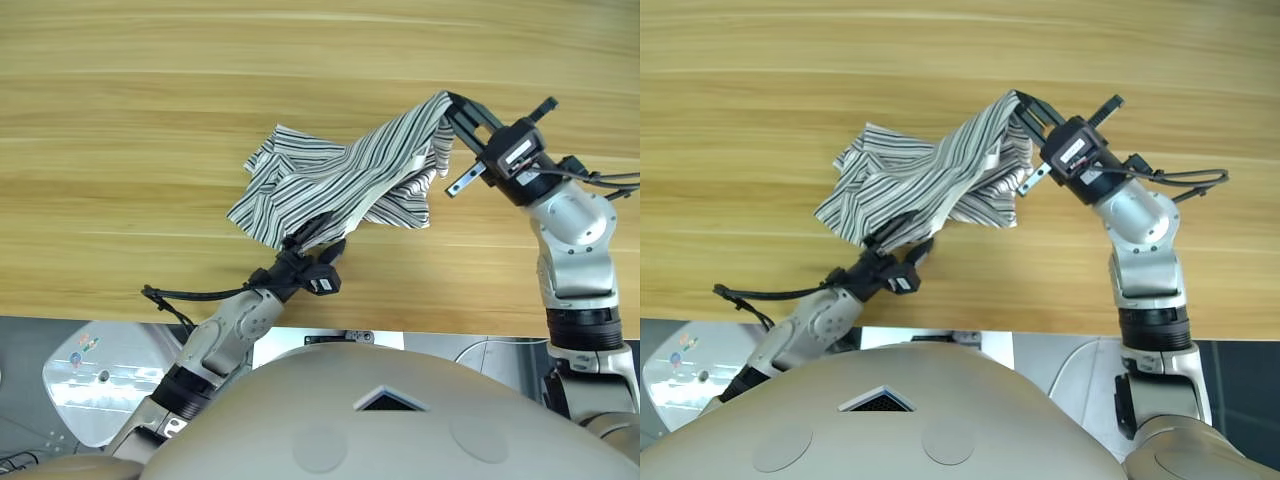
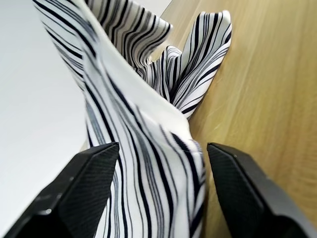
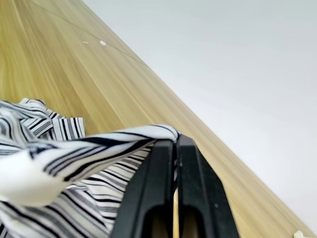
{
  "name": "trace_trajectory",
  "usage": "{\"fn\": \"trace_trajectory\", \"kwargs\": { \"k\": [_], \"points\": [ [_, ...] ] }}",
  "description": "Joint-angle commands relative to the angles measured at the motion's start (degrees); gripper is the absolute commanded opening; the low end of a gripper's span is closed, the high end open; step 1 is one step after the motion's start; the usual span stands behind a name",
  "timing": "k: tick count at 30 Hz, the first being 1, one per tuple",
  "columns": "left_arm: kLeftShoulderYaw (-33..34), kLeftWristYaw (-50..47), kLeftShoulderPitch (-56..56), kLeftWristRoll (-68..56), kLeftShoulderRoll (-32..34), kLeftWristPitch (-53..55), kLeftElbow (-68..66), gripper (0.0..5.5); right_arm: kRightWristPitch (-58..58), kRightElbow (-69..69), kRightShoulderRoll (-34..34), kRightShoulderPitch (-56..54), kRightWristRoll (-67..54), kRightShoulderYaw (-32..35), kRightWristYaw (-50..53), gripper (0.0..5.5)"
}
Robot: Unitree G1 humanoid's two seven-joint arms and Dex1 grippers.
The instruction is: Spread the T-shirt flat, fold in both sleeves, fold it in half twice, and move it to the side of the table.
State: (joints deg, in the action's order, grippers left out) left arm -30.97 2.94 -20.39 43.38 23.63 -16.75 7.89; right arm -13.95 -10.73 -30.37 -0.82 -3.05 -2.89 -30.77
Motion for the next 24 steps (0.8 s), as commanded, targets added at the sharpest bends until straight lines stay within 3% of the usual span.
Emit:
{"fn": "trace_trajectory", "kwargs": {
  "k": [1,9,17,24],
  "points": [
    [-1.2,1.9,-4.6,3.3,-0.7,8.3,-5.4,3.34,2.1,0.0,0.6,-3.1,1.3,-1.0,-0.1,0.04],
    [-1.5,-2.4,-4.6,6.7,-4.6,13.0,-7.5,3.34,4.9,-0.7,1.0,-7.8,0.8,-0.7,-0.3,0.04],
    [-2.2,-5.2,-5.8,9.8,-4.0,14.3,-8.5,3.34,6.7,2.4,1.3,-13.9,0.6,0.7,0.6,0.04],
    [3.0,-11.7,-6.9,9.1,-5.4,19.1,-9.6,3.34,6.2,2.9,1.0,-13.2,0.5,1.4,0.9,0.04]
  ]
}}
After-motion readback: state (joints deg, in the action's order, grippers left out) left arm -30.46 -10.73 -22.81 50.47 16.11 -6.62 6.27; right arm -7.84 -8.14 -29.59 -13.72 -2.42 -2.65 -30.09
